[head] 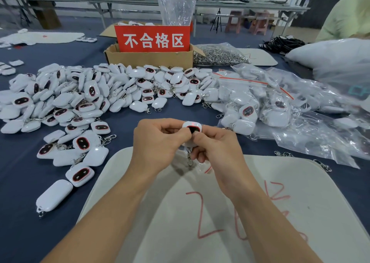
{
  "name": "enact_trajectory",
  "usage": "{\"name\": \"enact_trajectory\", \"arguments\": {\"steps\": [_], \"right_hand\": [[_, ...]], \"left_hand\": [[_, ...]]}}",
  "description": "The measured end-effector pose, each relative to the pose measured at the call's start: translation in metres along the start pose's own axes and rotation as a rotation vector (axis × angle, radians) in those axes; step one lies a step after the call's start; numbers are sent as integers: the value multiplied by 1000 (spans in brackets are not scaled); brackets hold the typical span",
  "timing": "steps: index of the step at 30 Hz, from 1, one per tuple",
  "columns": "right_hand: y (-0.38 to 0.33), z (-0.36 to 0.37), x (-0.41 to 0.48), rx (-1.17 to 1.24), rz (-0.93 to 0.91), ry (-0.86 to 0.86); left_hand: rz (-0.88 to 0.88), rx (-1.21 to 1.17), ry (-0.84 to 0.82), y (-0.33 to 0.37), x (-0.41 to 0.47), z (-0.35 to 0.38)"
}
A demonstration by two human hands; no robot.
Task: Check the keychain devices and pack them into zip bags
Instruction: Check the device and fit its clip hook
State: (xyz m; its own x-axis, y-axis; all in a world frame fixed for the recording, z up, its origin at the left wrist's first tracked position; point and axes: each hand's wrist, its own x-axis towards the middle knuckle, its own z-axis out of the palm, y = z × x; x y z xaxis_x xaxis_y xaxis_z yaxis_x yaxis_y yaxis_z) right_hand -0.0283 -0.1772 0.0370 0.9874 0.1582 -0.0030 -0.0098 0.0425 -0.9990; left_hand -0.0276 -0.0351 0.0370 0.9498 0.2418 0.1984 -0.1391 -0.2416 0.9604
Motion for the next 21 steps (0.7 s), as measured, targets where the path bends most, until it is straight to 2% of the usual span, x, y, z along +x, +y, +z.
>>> {"name": "enact_trajectory", "arguments": {"steps": [6, 12, 15, 19, 21], "right_hand": [[-2, 1, -1, -36, -27, 24], [-3, 1, -1, -7, -42, 73], [-4, 1, -2, -81, -72, 87], [-3, 2, -4, -325, -240, 238], [-3, 1, -6, -329, -334, 350]], "left_hand": [[-15, -81, -49, 3, 2, 0], [32, -38, -84, 7, -1, -1], [46, -40, -67, 6, -1, -1], [113, -26, -52, 6, 2, -3], [181, 53, -17, 3, 3, -7]]}}
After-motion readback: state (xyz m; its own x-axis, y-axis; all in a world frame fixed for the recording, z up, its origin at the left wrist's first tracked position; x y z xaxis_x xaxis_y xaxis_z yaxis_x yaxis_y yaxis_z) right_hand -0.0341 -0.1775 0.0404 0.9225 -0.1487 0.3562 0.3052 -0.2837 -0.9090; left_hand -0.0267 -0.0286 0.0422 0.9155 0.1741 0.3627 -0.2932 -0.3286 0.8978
